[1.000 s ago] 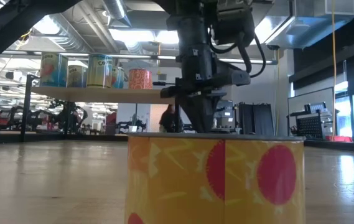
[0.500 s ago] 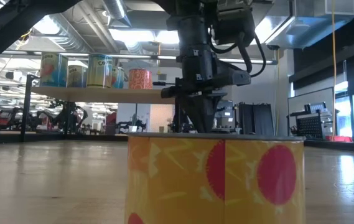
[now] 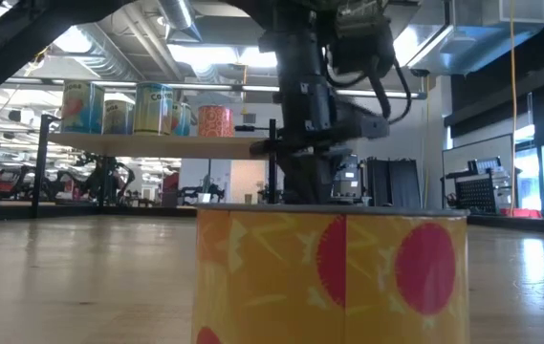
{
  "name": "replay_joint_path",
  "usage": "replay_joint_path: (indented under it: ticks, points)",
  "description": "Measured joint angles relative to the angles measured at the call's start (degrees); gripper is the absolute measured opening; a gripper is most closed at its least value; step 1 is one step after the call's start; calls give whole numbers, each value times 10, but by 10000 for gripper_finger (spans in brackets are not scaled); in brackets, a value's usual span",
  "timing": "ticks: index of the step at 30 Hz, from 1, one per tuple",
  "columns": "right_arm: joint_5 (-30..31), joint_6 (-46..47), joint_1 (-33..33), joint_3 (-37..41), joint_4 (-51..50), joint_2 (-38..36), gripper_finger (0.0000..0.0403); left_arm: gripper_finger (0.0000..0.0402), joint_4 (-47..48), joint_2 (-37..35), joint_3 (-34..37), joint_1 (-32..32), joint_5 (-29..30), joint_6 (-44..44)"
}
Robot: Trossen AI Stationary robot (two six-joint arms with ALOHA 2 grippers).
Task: Pick and place cans onto a shelf
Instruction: Put the blue tuna can on the shelf
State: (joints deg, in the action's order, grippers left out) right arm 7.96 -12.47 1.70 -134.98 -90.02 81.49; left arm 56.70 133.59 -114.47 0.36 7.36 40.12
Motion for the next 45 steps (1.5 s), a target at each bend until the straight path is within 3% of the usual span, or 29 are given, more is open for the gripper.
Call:
replay_joint_path:
  ticks: [16, 23, 32, 38, 45]
  points:
    - [0, 0, 0, 0, 0, 0, 6, 63, -18, 19, -1, 0, -28, -1]
    - [0, 0, 0, 0, 0, 0, 6, 9, -4, 19, -1, 4, -49, -19]
    - [-16, -1, 0, 0, 0, 0, 6, 3, 25, 9, -5, 5, -87, -92]
    - [-66, -15, 0, 0, 0, 0, 6, 2, 117, 7, -72, -2, -77, -167]
    - [-66, -15, 0, 0, 0, 0, 6, 1, 206, 6, -180, -1, -42, -212]
